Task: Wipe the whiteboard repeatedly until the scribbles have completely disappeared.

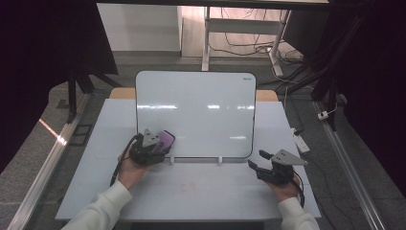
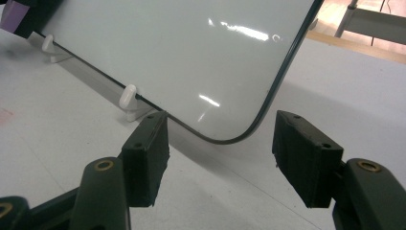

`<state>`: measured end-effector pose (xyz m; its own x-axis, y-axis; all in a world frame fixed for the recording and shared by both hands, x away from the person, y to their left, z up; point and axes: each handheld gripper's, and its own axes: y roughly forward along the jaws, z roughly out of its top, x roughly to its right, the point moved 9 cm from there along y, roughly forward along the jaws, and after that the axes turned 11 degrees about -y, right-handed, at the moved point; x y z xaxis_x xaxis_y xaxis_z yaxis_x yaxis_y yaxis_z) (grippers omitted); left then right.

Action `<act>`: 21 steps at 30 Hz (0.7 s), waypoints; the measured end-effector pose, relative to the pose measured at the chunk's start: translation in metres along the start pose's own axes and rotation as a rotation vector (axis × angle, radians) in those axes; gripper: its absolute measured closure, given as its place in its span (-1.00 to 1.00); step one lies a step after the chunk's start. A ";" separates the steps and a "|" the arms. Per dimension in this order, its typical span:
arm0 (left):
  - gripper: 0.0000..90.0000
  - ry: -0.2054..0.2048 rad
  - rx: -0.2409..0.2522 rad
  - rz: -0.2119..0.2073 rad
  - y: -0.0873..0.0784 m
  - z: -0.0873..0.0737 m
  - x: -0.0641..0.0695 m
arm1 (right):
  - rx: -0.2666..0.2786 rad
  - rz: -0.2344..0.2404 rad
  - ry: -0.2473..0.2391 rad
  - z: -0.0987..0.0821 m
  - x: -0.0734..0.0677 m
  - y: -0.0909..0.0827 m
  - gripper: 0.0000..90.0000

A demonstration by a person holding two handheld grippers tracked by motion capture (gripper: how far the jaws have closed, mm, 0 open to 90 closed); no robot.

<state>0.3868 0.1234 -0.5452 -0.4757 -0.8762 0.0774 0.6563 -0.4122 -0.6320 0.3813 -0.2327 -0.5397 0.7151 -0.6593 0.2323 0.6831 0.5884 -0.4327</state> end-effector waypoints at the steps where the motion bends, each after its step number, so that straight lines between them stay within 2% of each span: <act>1: -0.09 -0.003 0.002 -0.008 -0.001 0.001 -0.001 | 0.001 0.000 0.001 0.000 0.000 0.000 -0.18; 5: -0.09 -0.015 0.048 0.038 -0.007 0.020 -0.014 | -0.003 -0.002 0.002 -0.001 0.001 0.000 -0.18; 8: -0.09 -0.050 0.086 0.054 -0.012 0.042 -0.028 | -0.002 0.000 0.001 0.000 0.001 0.000 -0.18; 14: -0.09 -0.080 0.141 0.086 -0.017 0.087 -0.046 | -0.006 0.000 0.000 -0.001 0.000 0.001 -0.18; 17: -0.09 -0.091 0.148 0.091 -0.016 0.099 -0.047 | -0.006 0.000 -0.001 -0.001 0.000 0.000 -0.18; 19: -0.09 -0.066 0.141 0.101 -0.015 0.099 -0.044 | -0.005 0.000 0.001 -0.001 0.001 0.000 -0.18; 21: -0.09 -0.058 0.133 0.080 -0.014 0.096 -0.038 | -0.005 0.001 0.003 -0.001 0.001 0.000 -0.18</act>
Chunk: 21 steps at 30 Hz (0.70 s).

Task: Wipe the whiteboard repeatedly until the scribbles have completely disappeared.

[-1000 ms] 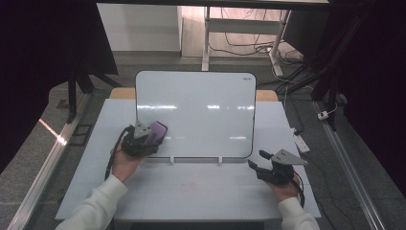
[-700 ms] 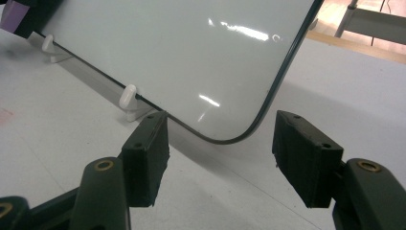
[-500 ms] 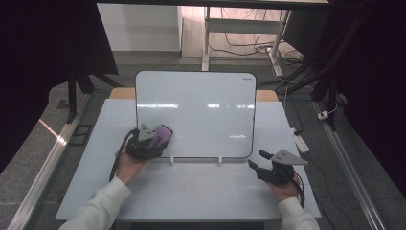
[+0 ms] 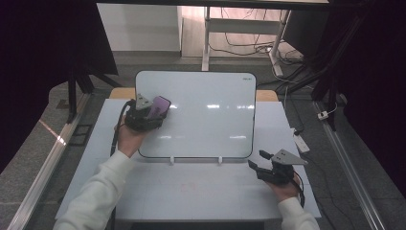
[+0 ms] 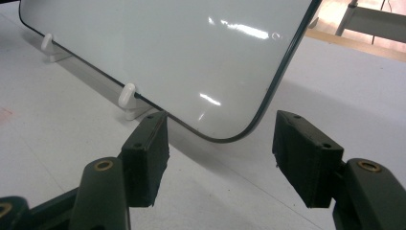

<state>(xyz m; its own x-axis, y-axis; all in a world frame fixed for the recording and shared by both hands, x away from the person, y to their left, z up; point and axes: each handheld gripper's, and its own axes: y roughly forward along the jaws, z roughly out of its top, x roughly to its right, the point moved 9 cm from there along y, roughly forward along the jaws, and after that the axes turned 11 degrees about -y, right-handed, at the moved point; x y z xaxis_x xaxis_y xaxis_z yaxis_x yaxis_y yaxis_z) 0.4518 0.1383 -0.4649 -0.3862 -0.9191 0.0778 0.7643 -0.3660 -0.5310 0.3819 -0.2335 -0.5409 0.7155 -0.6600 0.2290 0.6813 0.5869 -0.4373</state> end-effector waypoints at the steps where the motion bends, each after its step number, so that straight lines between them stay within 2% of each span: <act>1: -0.09 0.000 -0.002 -0.013 -0.001 -0.002 0.003 | 0.000 0.000 0.000 0.000 0.000 0.000 -0.18; 5: -0.09 -0.022 0.021 -0.081 -0.005 -0.009 0.018 | 0.004 0.005 -0.001 0.001 -0.002 0.000 -0.18; 10: -0.09 -0.046 0.024 -0.173 -0.011 -0.018 0.037 | 0.008 0.010 -0.001 0.003 -0.004 0.001 -0.18; 17: -0.09 -0.045 0.011 -0.262 -0.017 -0.033 0.061 | 0.024 0.034 -0.015 0.011 -0.014 0.001 -0.18; 21: -0.09 -0.035 0.007 -0.294 -0.018 -0.040 0.073 | 0.026 0.055 -0.029 0.014 -0.022 0.003 -0.18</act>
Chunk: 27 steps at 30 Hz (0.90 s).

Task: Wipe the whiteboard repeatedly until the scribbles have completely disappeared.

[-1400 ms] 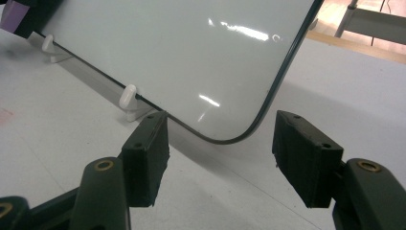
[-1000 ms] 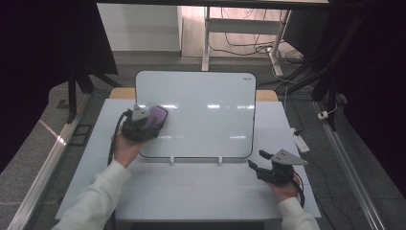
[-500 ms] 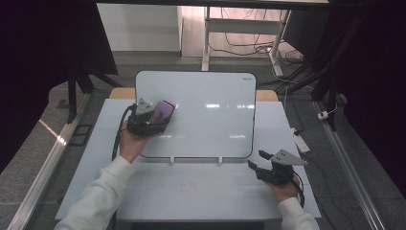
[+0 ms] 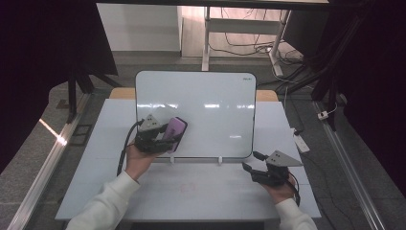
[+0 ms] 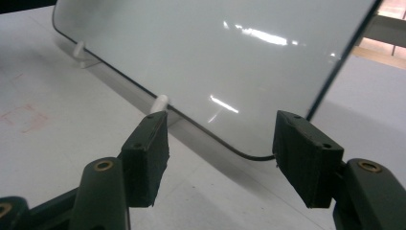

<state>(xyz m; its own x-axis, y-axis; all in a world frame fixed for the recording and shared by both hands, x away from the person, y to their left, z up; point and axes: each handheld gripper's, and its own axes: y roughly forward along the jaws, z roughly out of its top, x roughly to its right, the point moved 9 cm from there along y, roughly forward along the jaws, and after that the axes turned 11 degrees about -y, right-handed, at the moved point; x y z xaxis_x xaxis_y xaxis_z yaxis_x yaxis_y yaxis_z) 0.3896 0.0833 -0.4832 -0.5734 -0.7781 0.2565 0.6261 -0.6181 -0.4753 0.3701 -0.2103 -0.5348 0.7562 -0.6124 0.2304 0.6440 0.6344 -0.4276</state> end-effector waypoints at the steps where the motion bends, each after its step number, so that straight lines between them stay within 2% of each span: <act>1: -0.09 0.001 -0.003 -0.008 0.001 -0.001 0.002 | 0.000 0.004 -0.005 0.001 -0.002 0.001 -0.18; 8: -0.09 0.011 -0.012 -0.042 0.008 -0.009 0.016 | 0.006 0.032 -0.014 0.005 -0.011 0.003 -0.18; 19: -0.09 0.026 -0.020 -0.070 0.021 -0.015 0.034 | 0.013 0.085 -0.036 0.013 -0.032 0.011 -0.18; 27: -0.09 0.029 -0.025 -0.085 0.026 -0.016 0.041 | 0.021 0.114 -0.022 0.016 -0.040 0.015 -0.18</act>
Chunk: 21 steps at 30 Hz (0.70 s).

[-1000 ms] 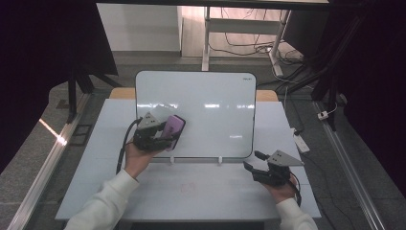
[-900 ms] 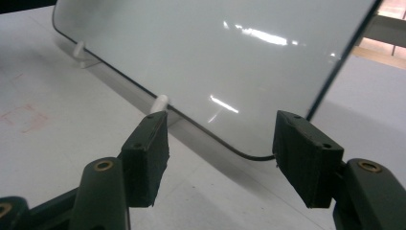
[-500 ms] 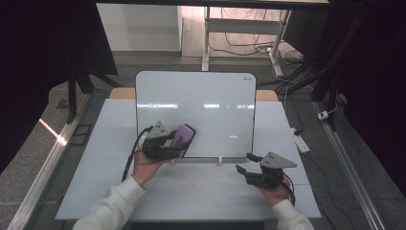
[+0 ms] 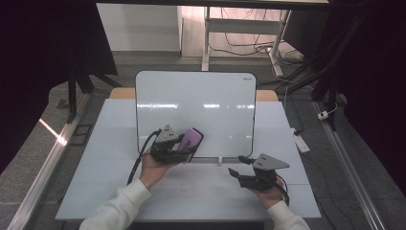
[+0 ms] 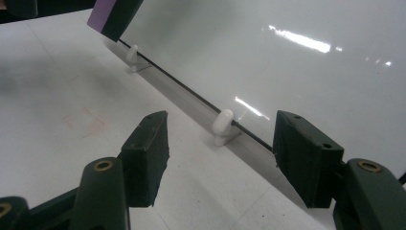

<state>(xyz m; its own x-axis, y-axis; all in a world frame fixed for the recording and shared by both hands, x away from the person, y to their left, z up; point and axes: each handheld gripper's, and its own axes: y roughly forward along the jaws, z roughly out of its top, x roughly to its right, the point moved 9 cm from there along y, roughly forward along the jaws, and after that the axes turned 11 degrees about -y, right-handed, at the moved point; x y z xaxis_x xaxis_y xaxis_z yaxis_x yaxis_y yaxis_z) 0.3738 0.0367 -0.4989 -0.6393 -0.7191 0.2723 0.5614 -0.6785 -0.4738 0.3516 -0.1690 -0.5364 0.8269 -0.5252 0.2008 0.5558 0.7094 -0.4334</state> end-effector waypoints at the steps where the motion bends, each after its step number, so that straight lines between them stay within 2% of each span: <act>1: -0.09 0.001 -0.001 -0.001 0.001 0.000 0.001 | 0.000 0.003 -0.001 0.000 -0.001 0.000 -0.18; 14: -0.09 0.007 -0.001 -0.012 0.010 0.002 0.010 | 0.009 0.029 -0.019 0.010 -0.015 0.007 -0.18; 21: -0.09 0.008 0.003 -0.025 0.016 0.004 0.016 | 0.017 0.042 -0.004 0.020 -0.026 0.012 -0.19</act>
<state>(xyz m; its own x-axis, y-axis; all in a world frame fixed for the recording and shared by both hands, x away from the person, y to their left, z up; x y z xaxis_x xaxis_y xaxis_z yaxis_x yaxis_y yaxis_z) 0.3745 0.0142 -0.4988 -0.6575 -0.7006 0.2771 0.5465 -0.6967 -0.4646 0.3386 -0.1379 -0.5288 0.8502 -0.4925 0.1862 0.5215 0.7388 -0.4268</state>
